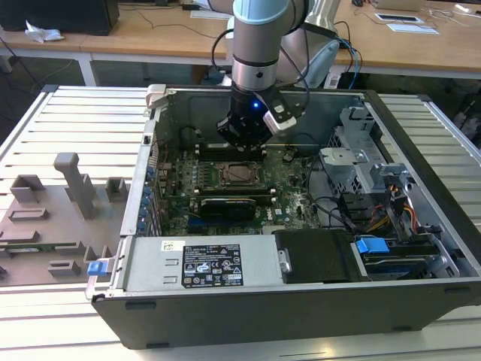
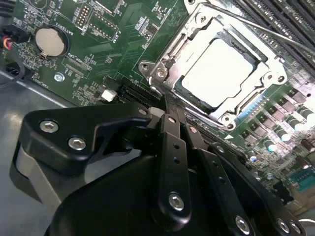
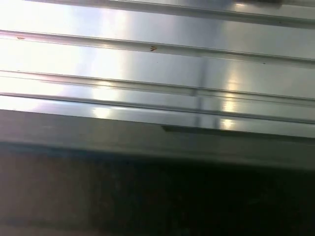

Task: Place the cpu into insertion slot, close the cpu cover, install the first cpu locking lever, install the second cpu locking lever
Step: 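Install the first cpu locking lever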

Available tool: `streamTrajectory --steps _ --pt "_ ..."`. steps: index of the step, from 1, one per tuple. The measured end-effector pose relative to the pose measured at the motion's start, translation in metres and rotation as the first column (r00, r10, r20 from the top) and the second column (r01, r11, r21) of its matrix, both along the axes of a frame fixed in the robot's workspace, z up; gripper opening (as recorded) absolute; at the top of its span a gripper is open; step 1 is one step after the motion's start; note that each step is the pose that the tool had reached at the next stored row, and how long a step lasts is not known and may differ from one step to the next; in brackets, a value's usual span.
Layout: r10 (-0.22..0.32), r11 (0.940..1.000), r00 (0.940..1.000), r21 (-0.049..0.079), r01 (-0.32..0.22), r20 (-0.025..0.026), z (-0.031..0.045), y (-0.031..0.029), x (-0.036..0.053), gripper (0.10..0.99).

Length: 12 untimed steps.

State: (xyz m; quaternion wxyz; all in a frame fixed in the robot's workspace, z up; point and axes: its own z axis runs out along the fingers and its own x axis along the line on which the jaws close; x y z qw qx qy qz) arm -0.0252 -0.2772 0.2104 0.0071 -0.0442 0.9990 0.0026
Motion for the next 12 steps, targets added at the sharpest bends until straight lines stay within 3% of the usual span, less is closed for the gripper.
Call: streamTrajectory --steps 12 --pt "0.000 1.0000 1.0000 0.000 0.000 -0.0001 0.0001 -0.0230 -0.0001 0.106"
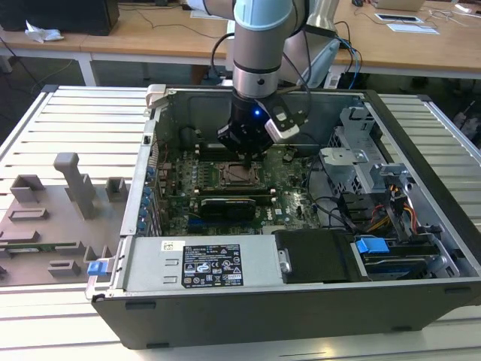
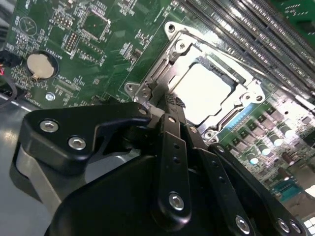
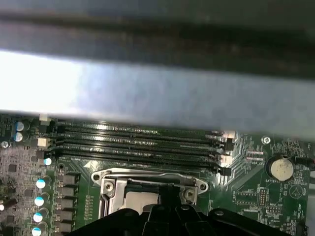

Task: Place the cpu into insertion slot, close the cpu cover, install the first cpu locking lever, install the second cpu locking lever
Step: 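Install the first cpu locking lever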

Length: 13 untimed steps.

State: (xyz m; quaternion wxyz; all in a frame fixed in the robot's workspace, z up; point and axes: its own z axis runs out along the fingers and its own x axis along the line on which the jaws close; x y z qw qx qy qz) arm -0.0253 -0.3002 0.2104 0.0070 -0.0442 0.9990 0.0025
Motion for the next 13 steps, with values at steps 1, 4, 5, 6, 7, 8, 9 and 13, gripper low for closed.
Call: streamTrajectory --steps 1,4,5,6,7,8,9,13 --pt "0.000 1.0000 1.0000 0.000 0.000 0.0000 0.0000 -0.0011 0.0000 0.106" --pt "0.000 1.0000 1.0000 0.000 0.000 0.0000 0.0000 -0.0054 0.0000 0.106" --pt "0.000 1.0000 1.0000 0.000 0.000 0.0000 0.0000 -0.0067 0.0000 0.106" --pt "0.000 1.0000 1.0000 0.000 0.000 0.0000 0.0000 -0.0080 0.0000 0.106" --pt "0.000 1.0000 1.0000 0.000 0.000 0.0000 0.0000 -0.0093 0.0000 0.106" --pt "0.000 1.0000 1.0000 0.000 0.000 0.0000 0.0000 -0.0104 0.0000 0.106" --pt "0.000 1.0000 1.0000 0.000 0.000 0.0001 0.0000 -0.0110 0.0000 0.106" --pt "0.000 1.0000 1.0000 0.000 0.000 0.0001 0.0088 -0.0111 0.0000 0.106"
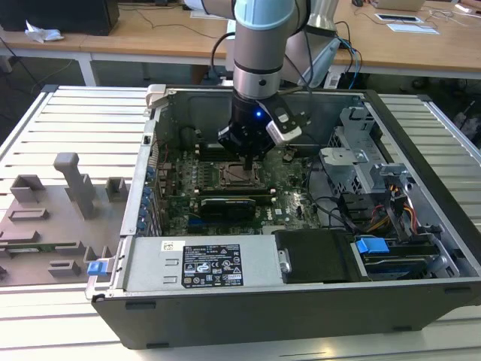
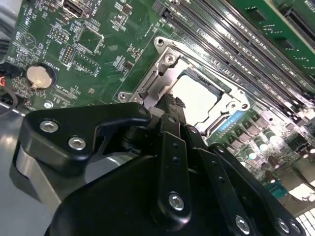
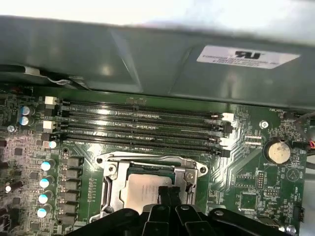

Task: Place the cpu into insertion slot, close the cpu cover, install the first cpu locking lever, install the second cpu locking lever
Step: 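Install the first cpu locking lever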

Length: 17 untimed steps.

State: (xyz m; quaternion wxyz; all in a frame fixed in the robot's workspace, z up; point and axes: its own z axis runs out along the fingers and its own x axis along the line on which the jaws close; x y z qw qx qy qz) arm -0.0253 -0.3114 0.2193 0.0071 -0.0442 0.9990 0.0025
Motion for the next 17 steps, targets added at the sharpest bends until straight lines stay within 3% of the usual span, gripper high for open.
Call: streamTrajectory --steps 17 --pt "0.000 1.0000 1.0000 0.000 0.000 0.0000 0.0315 0.0000 0.0000 0.106"
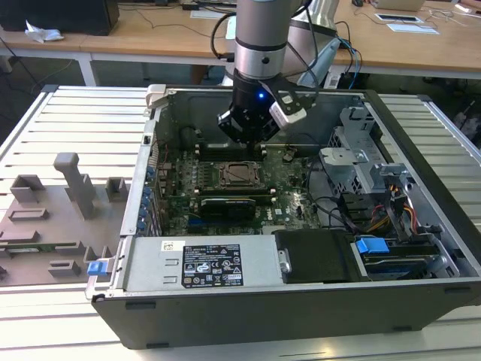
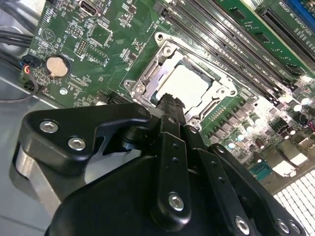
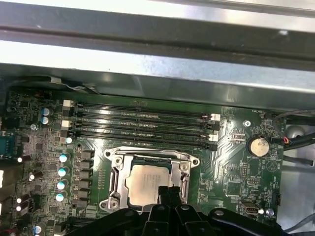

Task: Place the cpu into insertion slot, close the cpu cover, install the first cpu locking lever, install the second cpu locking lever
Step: 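Install the first cpu locking lever, then install the second cpu locking lever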

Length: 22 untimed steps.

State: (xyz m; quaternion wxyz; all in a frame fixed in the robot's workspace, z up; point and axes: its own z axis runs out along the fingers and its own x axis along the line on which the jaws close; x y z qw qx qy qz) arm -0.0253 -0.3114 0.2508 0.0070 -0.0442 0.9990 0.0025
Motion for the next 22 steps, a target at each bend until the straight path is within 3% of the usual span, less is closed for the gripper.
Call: streamTrajectory --steps 16,22 --pt "0.000 1.0000 1.0000 -0.001 0.000 0.0000 0.0326 0.0000 0.0000 0.106" --pt "0.000 1.0000 1.0000 -0.001 0.000 -0.0001 0.0327 0.0000 -0.0004 0.106"
